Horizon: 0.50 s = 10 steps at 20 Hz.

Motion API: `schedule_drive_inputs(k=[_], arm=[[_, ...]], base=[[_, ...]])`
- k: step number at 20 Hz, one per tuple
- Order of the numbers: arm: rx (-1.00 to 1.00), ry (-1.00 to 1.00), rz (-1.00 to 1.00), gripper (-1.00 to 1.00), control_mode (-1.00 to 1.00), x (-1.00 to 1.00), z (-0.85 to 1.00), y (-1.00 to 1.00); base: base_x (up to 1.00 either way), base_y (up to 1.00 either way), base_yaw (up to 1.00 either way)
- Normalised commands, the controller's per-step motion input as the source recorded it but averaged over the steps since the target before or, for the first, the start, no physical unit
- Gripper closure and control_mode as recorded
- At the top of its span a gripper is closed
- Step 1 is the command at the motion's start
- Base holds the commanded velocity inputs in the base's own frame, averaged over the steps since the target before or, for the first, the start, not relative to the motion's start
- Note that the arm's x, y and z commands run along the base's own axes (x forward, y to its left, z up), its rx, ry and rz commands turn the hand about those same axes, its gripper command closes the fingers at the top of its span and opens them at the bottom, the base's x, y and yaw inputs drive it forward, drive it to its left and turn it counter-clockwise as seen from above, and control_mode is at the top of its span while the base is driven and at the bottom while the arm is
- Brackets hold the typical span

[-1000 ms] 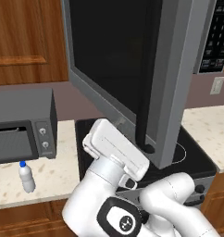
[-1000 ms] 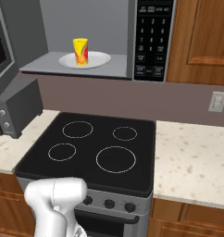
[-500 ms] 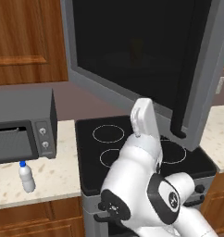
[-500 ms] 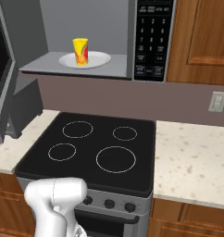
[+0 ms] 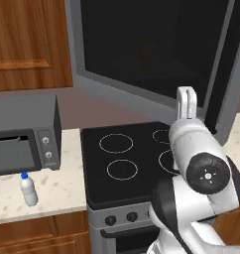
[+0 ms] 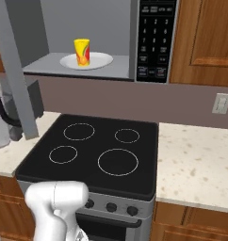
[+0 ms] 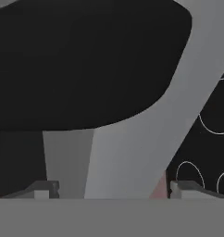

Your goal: Place the microwavable item in the microwave. Then, close the microwave door and press the start button.

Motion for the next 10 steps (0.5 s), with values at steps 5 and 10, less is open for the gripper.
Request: schedule_drive_inputs(k=[5,10], arm=[[0.22,0.21,0.25,-1.00,-1.00,0.61,0.19,-0.47],[0.15,0.18,0.21,-1.00,-1.00,0.76,0.10,-0.31]], base=[[0.00,0.00,0.00],[0.00,0.00,0.00]])
